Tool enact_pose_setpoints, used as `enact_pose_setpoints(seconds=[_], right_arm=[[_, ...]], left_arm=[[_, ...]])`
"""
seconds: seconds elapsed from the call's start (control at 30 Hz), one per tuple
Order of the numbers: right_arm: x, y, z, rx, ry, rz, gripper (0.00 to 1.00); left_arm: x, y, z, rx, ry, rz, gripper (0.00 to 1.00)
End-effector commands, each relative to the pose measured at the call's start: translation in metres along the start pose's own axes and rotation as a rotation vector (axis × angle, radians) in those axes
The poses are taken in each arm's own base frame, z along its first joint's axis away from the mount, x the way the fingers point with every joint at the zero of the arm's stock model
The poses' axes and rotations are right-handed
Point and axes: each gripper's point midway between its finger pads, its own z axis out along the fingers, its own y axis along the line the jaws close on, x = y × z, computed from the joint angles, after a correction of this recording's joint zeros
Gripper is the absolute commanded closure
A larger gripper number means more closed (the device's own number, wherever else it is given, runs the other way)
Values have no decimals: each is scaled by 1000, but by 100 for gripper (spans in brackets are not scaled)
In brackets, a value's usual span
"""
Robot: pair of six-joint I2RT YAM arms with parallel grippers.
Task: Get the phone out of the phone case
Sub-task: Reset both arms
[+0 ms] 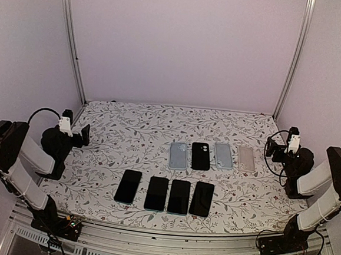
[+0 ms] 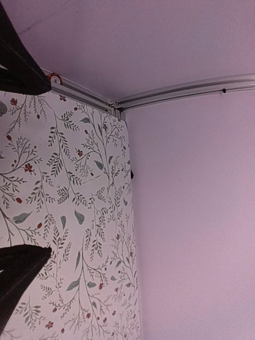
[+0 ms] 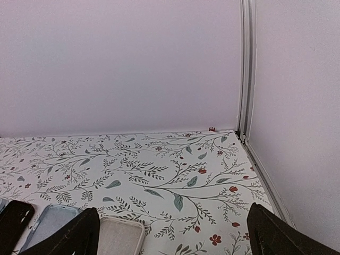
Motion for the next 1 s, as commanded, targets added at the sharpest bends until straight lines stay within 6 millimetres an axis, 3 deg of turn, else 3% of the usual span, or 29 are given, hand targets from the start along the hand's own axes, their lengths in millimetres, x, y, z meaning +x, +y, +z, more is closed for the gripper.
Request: enact_pose_setpoints(seconds=[0.0,0.97], right_arm=[[-1,2,4,-17,-1,-7,1],[0,10,7,-65,8,-46,1]], left_arm=[[-4,-5,3,21,-14,11,1],[-4,-6,3,22,-14,11,1]])
